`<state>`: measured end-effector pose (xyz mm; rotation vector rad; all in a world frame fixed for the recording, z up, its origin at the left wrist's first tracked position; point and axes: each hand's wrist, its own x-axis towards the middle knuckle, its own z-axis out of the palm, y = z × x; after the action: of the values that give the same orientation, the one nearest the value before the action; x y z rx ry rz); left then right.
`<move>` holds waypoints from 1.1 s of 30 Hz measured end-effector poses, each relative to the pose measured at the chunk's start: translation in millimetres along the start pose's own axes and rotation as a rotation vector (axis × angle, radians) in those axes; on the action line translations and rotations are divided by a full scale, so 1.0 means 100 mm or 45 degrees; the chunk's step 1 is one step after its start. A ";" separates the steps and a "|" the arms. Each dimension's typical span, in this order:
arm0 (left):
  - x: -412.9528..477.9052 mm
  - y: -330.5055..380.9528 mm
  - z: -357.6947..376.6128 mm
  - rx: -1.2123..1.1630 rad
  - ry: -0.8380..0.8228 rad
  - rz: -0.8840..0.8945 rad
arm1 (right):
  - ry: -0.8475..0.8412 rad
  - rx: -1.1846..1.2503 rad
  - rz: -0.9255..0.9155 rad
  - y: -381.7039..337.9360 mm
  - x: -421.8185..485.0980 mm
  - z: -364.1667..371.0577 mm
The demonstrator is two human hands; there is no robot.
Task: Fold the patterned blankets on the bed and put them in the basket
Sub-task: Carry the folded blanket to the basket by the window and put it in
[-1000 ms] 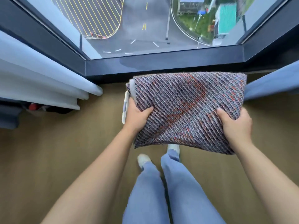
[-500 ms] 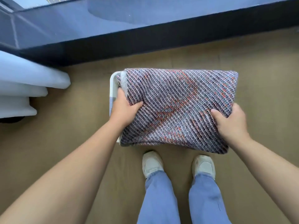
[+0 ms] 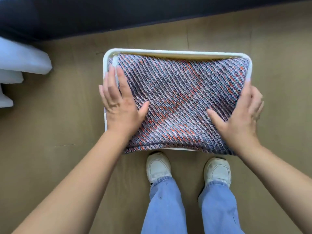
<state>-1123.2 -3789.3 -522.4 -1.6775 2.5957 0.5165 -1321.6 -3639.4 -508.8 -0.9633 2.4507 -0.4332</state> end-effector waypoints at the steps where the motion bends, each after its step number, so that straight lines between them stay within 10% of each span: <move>1: -0.11 0.06 -0.02 0.086 0.024 0.164 | -0.052 -0.096 -0.157 -0.04 -0.04 -0.01; 4: -0.38 0.01 0.02 0.188 -0.232 0.395 | -0.375 -0.384 -0.470 0.00 -0.10 0.03; 7: -0.49 -0.24 0.15 0.272 -0.579 0.127 | -0.572 -0.592 -0.432 0.17 -0.01 0.12; 20: -0.14 -0.19 0.62 0.438 -0.591 -0.018 | -0.700 -0.805 -0.245 0.27 0.23 0.71; 24: -0.03 -0.05 0.25 0.273 -0.155 0.402 | -0.581 -0.495 -0.495 0.03 0.28 0.34; 33: 0.54 -0.47 0.71 0.502 -0.432 0.462 | -0.502 -0.955 -0.740 0.33 0.98 0.55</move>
<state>-1116.7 -3834.6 -612.3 -0.9214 2.5323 0.2385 -1374.2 -3691.0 -600.1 -1.8631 1.9328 0.5131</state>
